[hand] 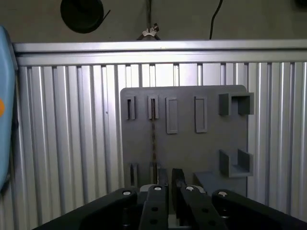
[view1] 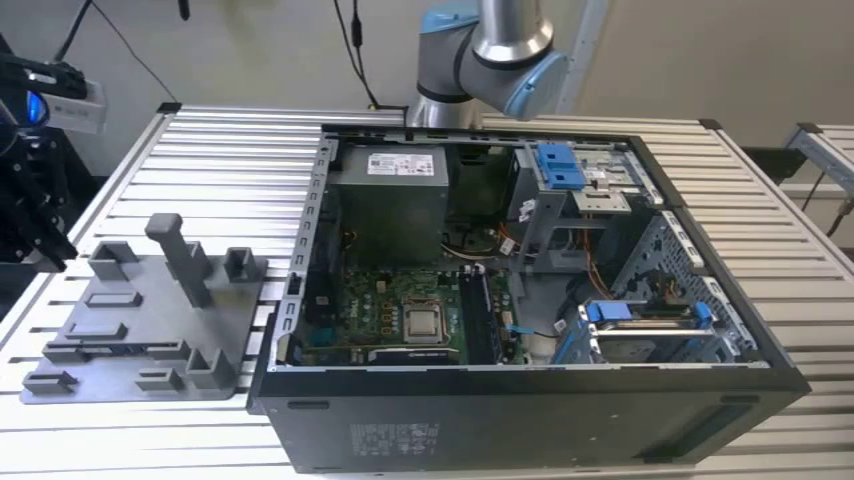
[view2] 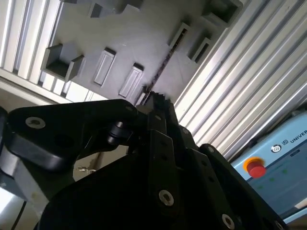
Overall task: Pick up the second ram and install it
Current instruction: 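Pick up the second ram and move it above second insertion slot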
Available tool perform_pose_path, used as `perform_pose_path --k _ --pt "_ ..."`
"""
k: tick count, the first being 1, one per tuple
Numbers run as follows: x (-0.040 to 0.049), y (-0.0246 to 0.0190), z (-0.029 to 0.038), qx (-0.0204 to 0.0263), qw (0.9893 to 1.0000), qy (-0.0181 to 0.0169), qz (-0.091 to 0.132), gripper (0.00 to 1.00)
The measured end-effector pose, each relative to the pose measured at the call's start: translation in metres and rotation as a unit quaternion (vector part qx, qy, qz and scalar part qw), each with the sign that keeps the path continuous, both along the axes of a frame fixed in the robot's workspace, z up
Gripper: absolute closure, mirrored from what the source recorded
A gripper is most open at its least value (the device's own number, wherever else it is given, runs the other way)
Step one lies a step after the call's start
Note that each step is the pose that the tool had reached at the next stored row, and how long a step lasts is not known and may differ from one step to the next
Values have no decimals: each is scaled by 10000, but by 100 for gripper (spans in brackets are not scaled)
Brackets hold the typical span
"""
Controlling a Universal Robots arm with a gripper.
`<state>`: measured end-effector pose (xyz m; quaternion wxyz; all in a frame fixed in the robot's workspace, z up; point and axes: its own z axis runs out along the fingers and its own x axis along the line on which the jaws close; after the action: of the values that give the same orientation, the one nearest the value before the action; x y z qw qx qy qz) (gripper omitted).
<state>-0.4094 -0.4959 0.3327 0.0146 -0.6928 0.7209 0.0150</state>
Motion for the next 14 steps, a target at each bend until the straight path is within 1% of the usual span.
perform_pose_path --k 1,3,5,6,14 --pt "0 0 0 0 10000 0 3 76" --pt "0 0 0 0 10000 0 7 64" --pt "0 0 0 0 10000 0 12 64" --pt "0 0 0 0 10000 0 14 58" --pt "0 0 0 0 10000 0 33 58"
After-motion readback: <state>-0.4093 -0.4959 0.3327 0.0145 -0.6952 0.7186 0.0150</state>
